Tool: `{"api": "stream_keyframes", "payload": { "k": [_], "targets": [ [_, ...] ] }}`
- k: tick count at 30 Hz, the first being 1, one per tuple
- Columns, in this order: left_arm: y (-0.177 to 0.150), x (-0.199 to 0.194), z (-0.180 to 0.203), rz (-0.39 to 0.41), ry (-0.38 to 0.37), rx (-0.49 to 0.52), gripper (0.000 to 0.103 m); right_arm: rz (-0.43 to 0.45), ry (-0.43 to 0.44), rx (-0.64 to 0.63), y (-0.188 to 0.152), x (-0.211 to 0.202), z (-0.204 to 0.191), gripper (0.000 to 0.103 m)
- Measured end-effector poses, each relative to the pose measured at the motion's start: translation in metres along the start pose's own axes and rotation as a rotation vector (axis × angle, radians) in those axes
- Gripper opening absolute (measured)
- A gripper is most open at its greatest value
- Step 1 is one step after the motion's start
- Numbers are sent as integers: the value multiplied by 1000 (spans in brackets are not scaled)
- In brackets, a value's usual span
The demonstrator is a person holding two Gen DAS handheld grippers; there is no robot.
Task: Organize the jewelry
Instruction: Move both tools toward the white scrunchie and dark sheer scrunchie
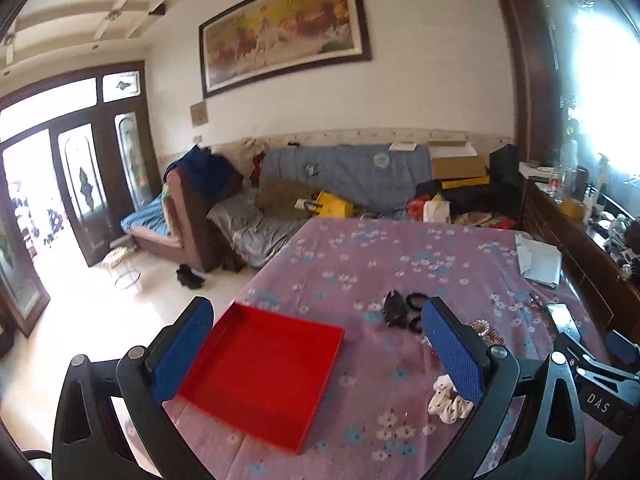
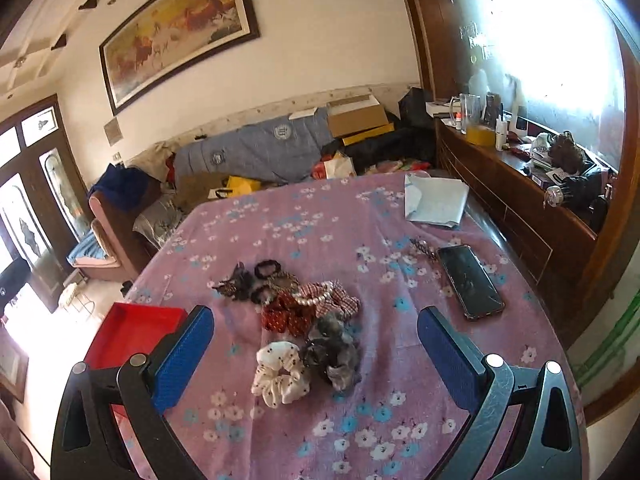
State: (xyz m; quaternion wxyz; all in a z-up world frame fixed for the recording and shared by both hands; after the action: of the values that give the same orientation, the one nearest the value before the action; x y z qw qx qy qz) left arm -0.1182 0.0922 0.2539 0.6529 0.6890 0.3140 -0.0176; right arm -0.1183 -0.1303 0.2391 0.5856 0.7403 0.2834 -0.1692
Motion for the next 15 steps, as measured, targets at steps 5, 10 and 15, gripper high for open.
{"api": "stream_keyframes", "payload": {
  "k": [5, 10, 15],
  "targets": [
    [-7, 9, -5, -49, -5, -26, 103, -36, 13, -29, -6, 10, -7, 103],
    [-15, 8, 2, -84, -34, -17, 103, -17, 3, -78, -11, 11, -14, 103],
    [-19, 5, 13, -88, -46, 18, 103, -39, 4, -67, -19, 21, -9, 103]
  ]
}}
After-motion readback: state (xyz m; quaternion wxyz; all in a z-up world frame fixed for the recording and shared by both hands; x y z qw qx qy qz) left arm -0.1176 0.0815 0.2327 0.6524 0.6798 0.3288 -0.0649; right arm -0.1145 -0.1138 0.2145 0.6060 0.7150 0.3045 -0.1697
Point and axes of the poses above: each gripper's, at about its wrist camera, not at the fingertips, and x roughly the way its jaws point, z to its right, y to its top, the point moved 3 cm from there along x, roughly the way its jaws point, and after that the axes turned 7 degrees about y, right-handed, at the moved point
